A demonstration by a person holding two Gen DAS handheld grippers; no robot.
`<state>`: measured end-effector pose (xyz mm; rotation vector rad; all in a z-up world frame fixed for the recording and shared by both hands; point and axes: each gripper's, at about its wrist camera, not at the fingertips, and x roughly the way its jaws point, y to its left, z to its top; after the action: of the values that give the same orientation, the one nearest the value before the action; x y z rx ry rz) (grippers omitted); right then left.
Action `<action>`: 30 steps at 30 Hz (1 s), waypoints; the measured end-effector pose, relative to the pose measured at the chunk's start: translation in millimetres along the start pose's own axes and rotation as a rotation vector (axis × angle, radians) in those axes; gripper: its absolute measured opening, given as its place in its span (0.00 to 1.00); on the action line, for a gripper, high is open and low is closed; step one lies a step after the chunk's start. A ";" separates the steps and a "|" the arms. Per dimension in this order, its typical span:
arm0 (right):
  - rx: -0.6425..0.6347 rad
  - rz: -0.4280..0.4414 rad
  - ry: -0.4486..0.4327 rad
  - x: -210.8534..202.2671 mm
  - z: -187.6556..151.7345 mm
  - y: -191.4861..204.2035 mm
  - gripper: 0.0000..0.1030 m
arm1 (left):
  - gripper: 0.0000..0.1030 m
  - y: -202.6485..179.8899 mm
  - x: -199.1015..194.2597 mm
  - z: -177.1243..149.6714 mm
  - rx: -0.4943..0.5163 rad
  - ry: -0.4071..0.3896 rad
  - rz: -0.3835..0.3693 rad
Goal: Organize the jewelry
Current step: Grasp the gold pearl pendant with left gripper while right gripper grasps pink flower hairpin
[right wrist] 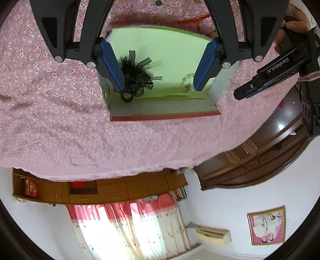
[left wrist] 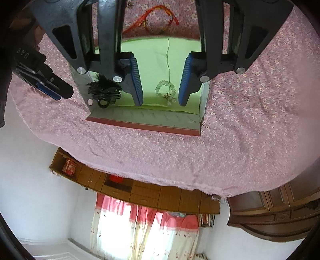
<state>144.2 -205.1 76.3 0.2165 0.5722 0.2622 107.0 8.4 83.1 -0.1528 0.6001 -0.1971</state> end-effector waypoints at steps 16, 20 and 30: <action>-0.012 -0.020 -0.094 -66.8 -37.0 9.3 0.75 | 0.32 -2.6 -46.8 -28.0 0.029 -0.036 -0.020; -0.014 -0.018 -0.071 -72.3 -51.6 9.5 0.75 | 0.32 0.2 -47.3 -45.1 0.023 0.002 -0.025; -0.044 -0.035 0.075 -65.8 -97.9 10.0 0.75 | 0.32 11.9 -41.5 -84.0 0.009 0.122 0.012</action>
<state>34.4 -203.0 31.9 0.1549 0.6433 0.2499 27.0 22.3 34.8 -0.1295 0.7210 -0.1986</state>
